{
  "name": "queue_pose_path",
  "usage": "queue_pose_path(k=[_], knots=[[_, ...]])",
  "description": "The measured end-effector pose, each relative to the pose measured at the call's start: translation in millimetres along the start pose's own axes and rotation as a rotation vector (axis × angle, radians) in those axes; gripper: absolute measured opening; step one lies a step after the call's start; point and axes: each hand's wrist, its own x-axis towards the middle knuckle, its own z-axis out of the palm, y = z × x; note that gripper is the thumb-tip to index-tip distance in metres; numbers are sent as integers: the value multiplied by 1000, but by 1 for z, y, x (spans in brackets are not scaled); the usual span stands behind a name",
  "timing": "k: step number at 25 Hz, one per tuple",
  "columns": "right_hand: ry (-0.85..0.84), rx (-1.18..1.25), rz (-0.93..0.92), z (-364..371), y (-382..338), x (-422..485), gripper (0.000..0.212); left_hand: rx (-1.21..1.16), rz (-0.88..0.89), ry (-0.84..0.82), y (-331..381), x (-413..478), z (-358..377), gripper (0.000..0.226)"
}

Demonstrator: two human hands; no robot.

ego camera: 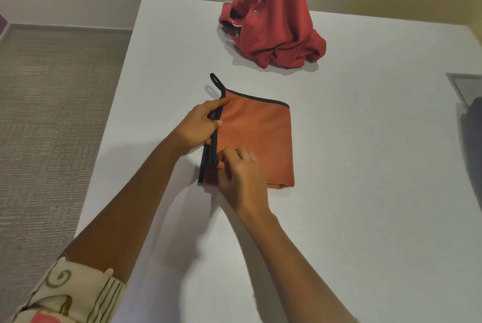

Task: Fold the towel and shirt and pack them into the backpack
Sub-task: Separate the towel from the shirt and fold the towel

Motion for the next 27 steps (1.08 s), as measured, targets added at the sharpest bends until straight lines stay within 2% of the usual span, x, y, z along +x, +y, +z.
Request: queue_pose_path(k=[2,4,7,10,12,14,15,16,17,19,22,25,27], knots=[[4,11,-22,6,0,-2,6,35,-32,-5,-6,-2,-4,52],[-93,38,3,16,3,-6,6,153,-36,-4,-16,-2,-3,54],[-235,144,41,17,8,-7,23,329,47,13,-26,6,0,57],[-59,193,59,-1,18,10,23,496,188,0,-30,10,1,62],[108,109,102,-15,33,26,20,681,149,19,-30,7,6,66],[184,-51,144,-22,50,43,27,963,68,214,-28,-2,20,68],[149,-116,168,-21,56,49,36,1068,96,353,-25,-5,28,67],[77,-158,193,-18,60,53,45,1096,160,456,-22,-7,37,64],[2,-190,207,-13,63,55,51,1061,245,483,-23,-7,46,62],[-78,-246,204,-1,69,56,54,1028,390,372,-31,-1,61,59],[-96,-309,198,16,80,51,54,1094,525,296,-52,5,72,52],[-88,-337,217,24,88,49,56,1089,665,392,-67,9,72,45],[-96,-339,240,24,88,49,58,1077,667,420,-66,10,71,47]])
